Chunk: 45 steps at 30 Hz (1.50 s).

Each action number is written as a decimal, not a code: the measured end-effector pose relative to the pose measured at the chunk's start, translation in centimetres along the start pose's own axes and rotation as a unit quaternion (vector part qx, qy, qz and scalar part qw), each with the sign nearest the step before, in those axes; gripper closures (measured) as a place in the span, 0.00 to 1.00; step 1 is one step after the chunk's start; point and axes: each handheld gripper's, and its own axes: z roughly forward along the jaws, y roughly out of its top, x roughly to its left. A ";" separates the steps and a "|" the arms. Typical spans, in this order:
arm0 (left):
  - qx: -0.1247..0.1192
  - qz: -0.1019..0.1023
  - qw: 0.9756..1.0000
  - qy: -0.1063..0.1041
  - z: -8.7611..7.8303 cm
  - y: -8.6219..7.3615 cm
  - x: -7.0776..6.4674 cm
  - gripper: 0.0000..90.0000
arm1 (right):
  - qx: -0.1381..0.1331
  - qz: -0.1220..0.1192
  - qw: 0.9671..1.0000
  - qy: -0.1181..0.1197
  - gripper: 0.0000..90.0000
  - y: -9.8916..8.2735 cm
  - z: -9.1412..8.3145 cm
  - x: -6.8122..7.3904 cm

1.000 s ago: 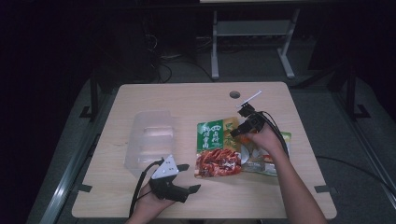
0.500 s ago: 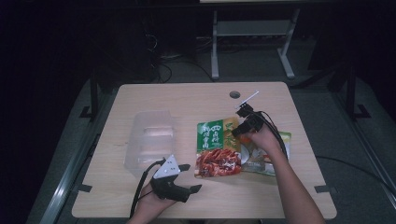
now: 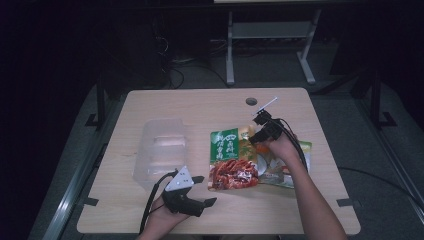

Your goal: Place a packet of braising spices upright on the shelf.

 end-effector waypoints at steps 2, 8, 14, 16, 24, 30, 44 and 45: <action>0.000 -0.001 1.000 0.000 0.0 0.0 0.0 0.22 | -0.005 0.007 1.000 0.008 0.63 0.1 0.1 -0.1; 0.000 0.001 1.000 -0.001 0.1 0.0 0.0 0.22 | -0.008 0.023 1.000 0.015 0.65 0.5 0.9 -0.2; -0.003 -0.004 1.000 -0.002 0.0 0.0 0.1 0.22 | -0.008 0.026 0.999 0.023 0.98 0.6 1.2 -0.2; -0.004 -0.006 1.000 -0.002 0.0 0.0 0.1 0.22 | -0.013 0.018 0.999 0.036 1.00 0.5 1.0 -0.3; -0.019 -0.034 0.999 -0.003 -0.2 0.4 0.6 0.22 | -0.057 0.003 0.996 0.068 1.00 -0.1 -1.2 0.3; -0.028 -0.042 0.999 -0.008 0.5 1.3 0.4 0.21 | -0.087 -0.032 0.993 0.068 1.00 -1.3 -3.8 1.9; -0.047 -0.098 0.991 0.073 5.5 3.1 2.3 0.18 | -0.162 -0.087 0.981 0.053 1.00 -4.3 -10.7 3.9; -0.044 -0.102 0.991 0.079 5.9 3.2 2.6 0.18 | -0.162 -0.083 0.982 0.052 1.00 -4.5 -11.1 4.0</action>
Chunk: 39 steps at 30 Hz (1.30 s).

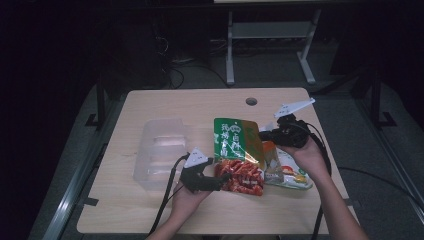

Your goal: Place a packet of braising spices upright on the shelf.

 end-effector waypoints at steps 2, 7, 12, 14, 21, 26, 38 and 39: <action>0.002 -0.017 1.000 -0.006 0.7 0.3 0.4 0.18 | -0.005 -0.008 1.000 -0.003 1.00 -0.2 -0.7 0.0; 0.025 -0.052 0.998 -0.032 2.9 1.1 0.9 0.25 | -0.016 -0.004 1.000 -0.005 1.00 -1.0 -1.9 -0.5; 0.043 -0.072 0.995 -0.059 4.5 1.7 1.2 0.50 | -0.012 0.012 1.000 -0.005 1.00 -1.9 -1.8 -1.4; 0.045 -0.085 0.993 -0.067 4.8 1.6 1.7 0.67 | -0.012 0.018 1.000 -0.007 1.00 -2.2 -1.7 -1.8; 0.028 -0.091 0.992 -0.084 4.8 1.6 1.8 0.96 | -0.014 0.048 0.999 -0.004 1.00 -3.3 -1.6 -3.2; 0.012 -0.078 0.994 -0.074 4.5 1.3 1.4 0.98 | -0.019 0.057 0.998 0.002 0.99 -3.9 -1.6 -3.8; 0.005 -0.045 0.997 -0.063 3.5 1.0 0.8 0.98 | 0.010 0.091 0.990 0.104 0.81 -5.5 2.7 -4.3; 0.007 -0.036 0.997 -0.061 3.4 0.9 0.9 0.98 | 0.011 0.091 0.990 0.110 0.83 -5.4 3.0 -4.1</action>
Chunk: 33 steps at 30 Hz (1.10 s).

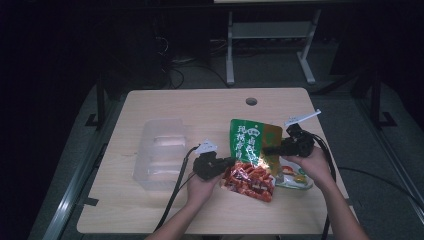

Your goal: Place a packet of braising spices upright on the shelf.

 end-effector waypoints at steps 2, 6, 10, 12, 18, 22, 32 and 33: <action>0.001 -0.004 1.000 0.001 -0.2 -0.3 -0.1 0.98 | 0.001 -0.007 1.000 0.007 0.90 0.1 0.4 0.3; 0.006 0.008 1.000 0.004 -1.0 -0.7 -0.5 0.94 | 0.014 -0.018 1.000 0.008 0.99 0.1 0.8 1.1; 0.014 0.025 1.000 0.009 -2.1 -0.8 -1.1 0.81 | 0.001 -0.027 1.000 0.006 0.99 -0.1 0.4 2.1; 0.011 0.028 1.000 0.000 -2.7 -0.8 -1.5 0.70 | -0.012 -0.036 0.999 0.007 1.00 -0.2 0.1 2.7; 0.010 0.069 0.997 0.010 -4.6 -1.1 -3.1 0.53 | -0.044 -0.069 0.997 0.002 1.00 0.1 -1.3 5.3; 0.011 0.091 0.996 0.016 -5.8 -1.4 -3.7 0.48 | -0.056 -0.089 0.994 -0.008 1.00 0.7 -2.0 6.7; 0.015 0.116 0.993 0.019 -8.2 -2.4 -4.2 0.44 | -0.053 -0.123 0.991 -0.013 1.00 2.9 -1.6 9.2; 0.016 0.117 0.993 0.019 -8.4 -2.5 -4.2 0.44 | -0.054 -0.124 0.991 -0.013 1.00 3.2 -1.6 9.4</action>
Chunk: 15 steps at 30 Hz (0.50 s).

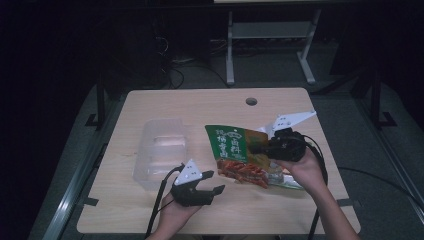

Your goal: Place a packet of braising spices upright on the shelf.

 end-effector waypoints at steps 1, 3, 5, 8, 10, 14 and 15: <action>0.001 0.001 1.000 0.000 -0.2 -0.1 0.0 0.43 | -0.001 -0.001 1.000 0.001 1.00 0.3 0.1 0.1; 0.001 0.000 1.000 -0.001 -0.5 -0.5 -0.1 0.43 | -0.002 -0.006 1.000 -0.001 1.00 0.9 0.3 0.2; 0.006 0.005 1.000 -0.001 -0.8 -0.8 0.0 0.42 | -0.005 -0.007 1.000 0.000 1.00 1.6 0.5 0.3; 0.008 0.009 1.000 0.001 -1.2 -1.2 0.0 0.41 | -0.009 -0.007 1.000 0.005 1.00 2.5 0.9 0.3; 0.008 0.010 1.000 -0.002 -1.4 -1.3 0.0 0.41 | -0.013 -0.009 1.000 0.008 1.00 3.1 1.3 0.3; 0.006 0.014 1.000 -0.002 -1.6 -1.6 -0.1 0.40 | -0.019 -0.016 1.000 0.013 1.00 4.6 2.2 0.4; 0.008 0.017 1.000 -0.003 -1.7 -1.6 -0.1 0.40 | -0.020 -0.016 1.000 0.013 1.00 5.1 2.4 0.5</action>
